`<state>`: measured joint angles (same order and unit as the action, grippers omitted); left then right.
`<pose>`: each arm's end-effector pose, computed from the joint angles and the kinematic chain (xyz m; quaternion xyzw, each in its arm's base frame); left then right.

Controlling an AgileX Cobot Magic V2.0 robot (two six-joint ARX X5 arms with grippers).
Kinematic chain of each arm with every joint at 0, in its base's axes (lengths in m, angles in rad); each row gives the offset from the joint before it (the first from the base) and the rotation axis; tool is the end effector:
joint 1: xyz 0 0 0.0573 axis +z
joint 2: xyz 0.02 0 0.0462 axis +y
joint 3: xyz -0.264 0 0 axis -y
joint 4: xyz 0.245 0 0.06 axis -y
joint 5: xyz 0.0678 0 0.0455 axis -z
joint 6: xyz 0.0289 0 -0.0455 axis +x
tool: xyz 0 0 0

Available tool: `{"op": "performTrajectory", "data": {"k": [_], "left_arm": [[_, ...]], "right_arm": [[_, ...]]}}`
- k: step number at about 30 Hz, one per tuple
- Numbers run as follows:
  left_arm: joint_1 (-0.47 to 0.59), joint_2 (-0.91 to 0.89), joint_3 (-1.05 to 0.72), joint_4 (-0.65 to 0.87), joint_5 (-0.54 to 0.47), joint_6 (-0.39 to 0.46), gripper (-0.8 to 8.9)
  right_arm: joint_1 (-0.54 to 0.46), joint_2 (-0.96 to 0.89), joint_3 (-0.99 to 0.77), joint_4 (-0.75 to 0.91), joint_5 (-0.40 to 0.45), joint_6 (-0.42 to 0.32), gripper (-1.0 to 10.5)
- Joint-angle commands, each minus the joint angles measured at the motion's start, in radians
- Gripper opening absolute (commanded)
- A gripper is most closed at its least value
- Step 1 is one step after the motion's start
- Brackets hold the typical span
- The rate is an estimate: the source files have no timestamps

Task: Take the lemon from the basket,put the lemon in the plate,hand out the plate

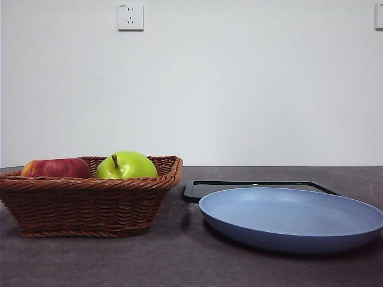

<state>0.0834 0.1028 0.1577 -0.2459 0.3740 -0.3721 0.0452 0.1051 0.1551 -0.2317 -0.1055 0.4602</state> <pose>0.0923 -0.0029 0.1860 -0.2034 0.1179 -0.1245 0.9640 0.0939 0.0073 0.1859 0.2292 0.1054 0.0523 0.9663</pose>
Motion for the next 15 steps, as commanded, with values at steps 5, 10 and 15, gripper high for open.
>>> {"op": "performTrajectory", "data": {"k": [5, 10, 15], "left_arm": [[0.003, 0.193, 0.151, -0.004, 0.005, 0.032, 0.06], [0.001, 0.347, 0.275, -0.011, 0.067, 0.097, 0.06], [0.001, 0.515, 0.404, -0.012, 0.179, 0.123, 0.06]], "right_arm": [[0.001, 0.159, 0.191, -0.049, -0.001, -0.057, 0.0], [0.002, 0.293, 0.330, -0.119, -0.003, -0.140, 0.0], [0.002, 0.454, 0.468, -0.237, -0.055, -0.208, 0.0]]}}
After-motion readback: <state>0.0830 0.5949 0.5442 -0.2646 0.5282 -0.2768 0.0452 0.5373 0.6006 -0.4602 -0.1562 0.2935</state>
